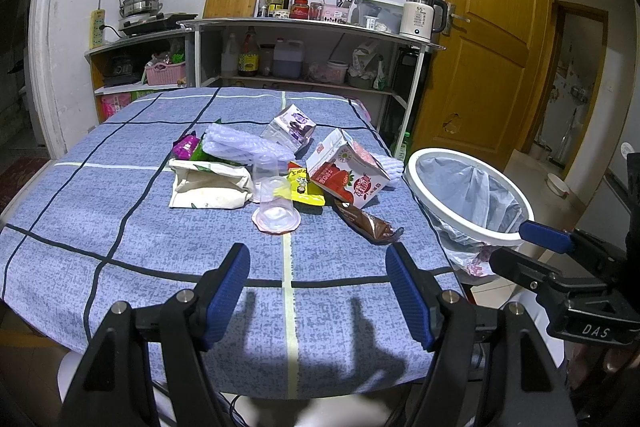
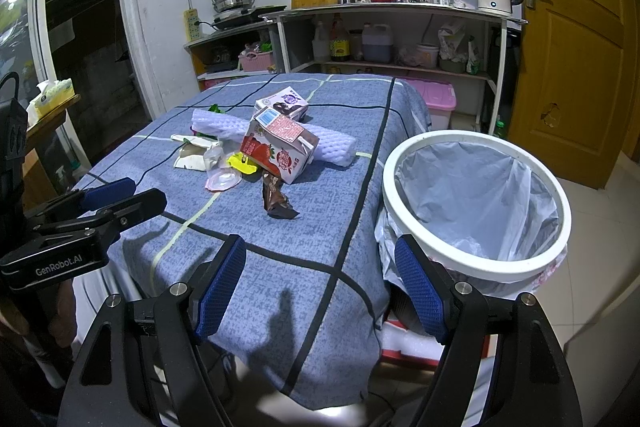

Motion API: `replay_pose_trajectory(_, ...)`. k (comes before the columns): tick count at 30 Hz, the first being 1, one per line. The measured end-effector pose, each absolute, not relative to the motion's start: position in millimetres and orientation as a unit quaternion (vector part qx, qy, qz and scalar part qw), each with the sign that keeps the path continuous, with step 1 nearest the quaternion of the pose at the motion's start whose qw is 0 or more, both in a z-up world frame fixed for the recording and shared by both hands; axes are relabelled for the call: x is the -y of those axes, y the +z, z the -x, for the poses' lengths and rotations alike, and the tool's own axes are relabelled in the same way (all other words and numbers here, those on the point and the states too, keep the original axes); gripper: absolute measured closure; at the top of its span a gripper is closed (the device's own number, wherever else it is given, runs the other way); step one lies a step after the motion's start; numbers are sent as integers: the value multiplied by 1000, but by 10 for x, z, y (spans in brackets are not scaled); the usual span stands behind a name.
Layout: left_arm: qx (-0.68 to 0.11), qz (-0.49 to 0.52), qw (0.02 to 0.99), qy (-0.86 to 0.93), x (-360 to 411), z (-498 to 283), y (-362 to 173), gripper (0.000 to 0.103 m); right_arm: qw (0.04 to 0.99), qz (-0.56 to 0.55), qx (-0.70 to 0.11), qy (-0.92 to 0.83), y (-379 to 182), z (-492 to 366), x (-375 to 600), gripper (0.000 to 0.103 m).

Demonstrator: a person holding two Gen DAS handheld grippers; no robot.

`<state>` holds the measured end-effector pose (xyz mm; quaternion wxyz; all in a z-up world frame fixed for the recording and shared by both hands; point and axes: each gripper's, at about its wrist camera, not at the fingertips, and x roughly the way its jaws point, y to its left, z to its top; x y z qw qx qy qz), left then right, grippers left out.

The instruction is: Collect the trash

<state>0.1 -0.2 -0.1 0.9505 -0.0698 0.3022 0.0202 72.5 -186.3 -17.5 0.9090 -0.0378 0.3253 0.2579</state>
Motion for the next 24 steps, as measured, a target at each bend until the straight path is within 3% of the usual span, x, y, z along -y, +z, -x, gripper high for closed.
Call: replay_pose_trajectory(24, -305, 72, 949, 18, 40, 3, -36, 31, 909, 39, -325, 258, -172, -724, 1861, 26)
